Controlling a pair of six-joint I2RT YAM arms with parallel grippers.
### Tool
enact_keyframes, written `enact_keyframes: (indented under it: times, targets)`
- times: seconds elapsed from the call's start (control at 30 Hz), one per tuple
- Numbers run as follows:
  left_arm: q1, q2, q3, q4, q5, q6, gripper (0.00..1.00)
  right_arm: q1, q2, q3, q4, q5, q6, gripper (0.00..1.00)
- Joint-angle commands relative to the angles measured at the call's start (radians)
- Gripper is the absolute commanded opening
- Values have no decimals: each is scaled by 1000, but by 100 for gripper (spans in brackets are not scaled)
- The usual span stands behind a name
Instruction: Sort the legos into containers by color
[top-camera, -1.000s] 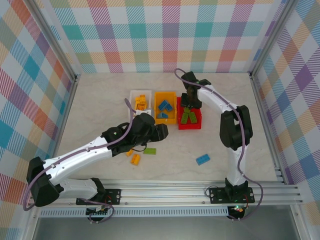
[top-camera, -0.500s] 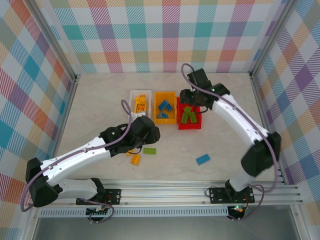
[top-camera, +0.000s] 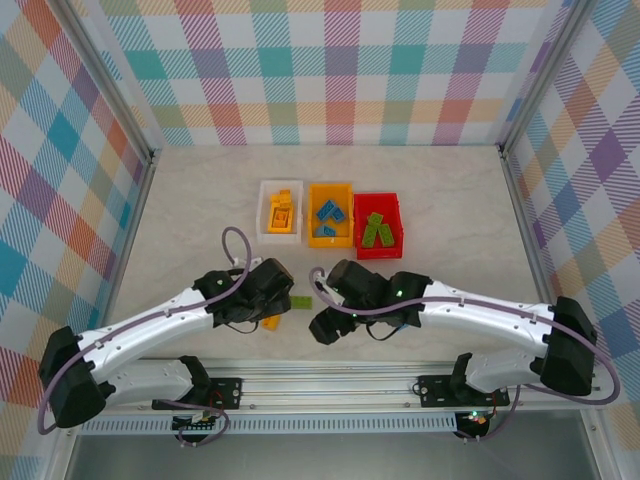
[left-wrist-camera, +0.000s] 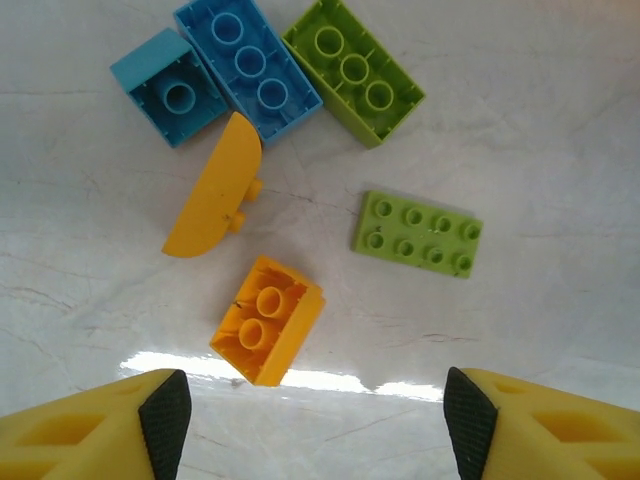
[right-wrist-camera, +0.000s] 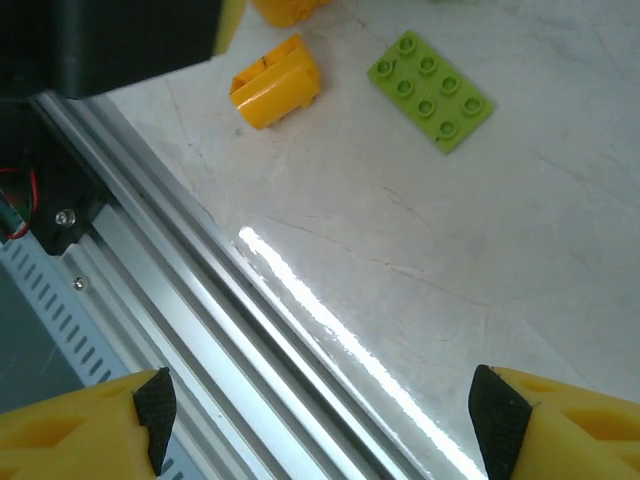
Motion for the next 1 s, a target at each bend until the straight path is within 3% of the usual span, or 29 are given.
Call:
enact_keyframes:
  times: [0.0,0.23,0.57,0.67,0.8,0.97]
  targets:
    - [21,69,-29,-13,20,213,71,17,-67,-29,91,-12,71,80]
    - [60,176,-82,83,79,389,76,24,-133,-92,133,-19,138,82]
    - [89,312,-120,219,119,446,74,24,-115,-88,128,-6,157,81]
    - [96,342,-130,254,117,449,68,24,-115,-87,129,-1,161,81]
    - [93,352,-130,287,118,443,46,23,-124,-86,133,11,169,79]
    - [90,218,-67,215,98,414,33,22,-176,-63,109,80,170,78]
